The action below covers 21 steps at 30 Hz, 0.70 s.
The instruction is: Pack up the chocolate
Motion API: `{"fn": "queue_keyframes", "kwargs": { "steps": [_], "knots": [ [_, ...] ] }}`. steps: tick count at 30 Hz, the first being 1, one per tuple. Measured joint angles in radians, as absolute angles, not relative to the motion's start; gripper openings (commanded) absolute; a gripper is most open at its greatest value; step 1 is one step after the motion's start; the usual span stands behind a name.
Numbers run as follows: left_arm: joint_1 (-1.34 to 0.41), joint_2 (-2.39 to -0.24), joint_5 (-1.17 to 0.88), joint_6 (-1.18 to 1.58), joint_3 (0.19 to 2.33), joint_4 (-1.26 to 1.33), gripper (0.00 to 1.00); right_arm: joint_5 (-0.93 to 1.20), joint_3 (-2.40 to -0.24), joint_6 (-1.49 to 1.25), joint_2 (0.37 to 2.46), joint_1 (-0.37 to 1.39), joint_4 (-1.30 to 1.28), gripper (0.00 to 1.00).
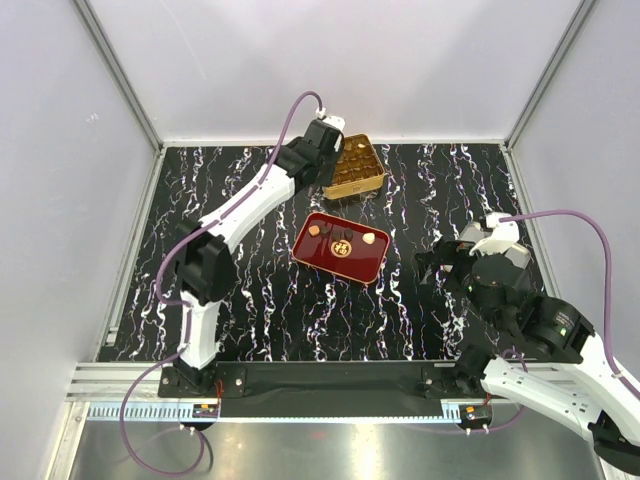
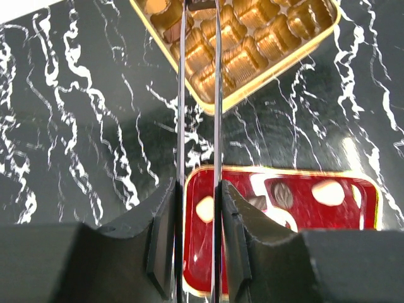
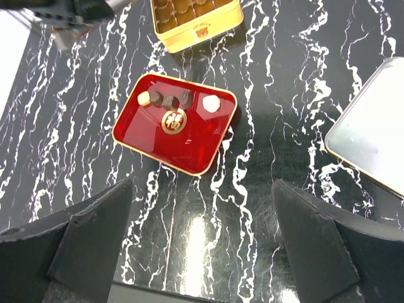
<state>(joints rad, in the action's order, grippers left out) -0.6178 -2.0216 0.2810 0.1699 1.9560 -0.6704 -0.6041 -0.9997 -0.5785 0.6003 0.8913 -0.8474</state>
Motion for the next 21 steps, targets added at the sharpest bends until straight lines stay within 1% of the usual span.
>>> {"fn": "queue_keyframes", "kwargs": {
  "steps": [8, 21],
  "knots": [
    [-0.577, -2.126, 0.228, 0.154, 1.982, -0.632, 0.28, -0.631, -1.000, -0.553, 0.602, 0.891, -0.831, 1.00],
    [-0.554, -2.171, 0.175, 0.149, 1.982, -0.574, 0.34, -0.640, -0.999, -0.542, 0.615, 0.891, -0.812, 1.00]
  ]
}}
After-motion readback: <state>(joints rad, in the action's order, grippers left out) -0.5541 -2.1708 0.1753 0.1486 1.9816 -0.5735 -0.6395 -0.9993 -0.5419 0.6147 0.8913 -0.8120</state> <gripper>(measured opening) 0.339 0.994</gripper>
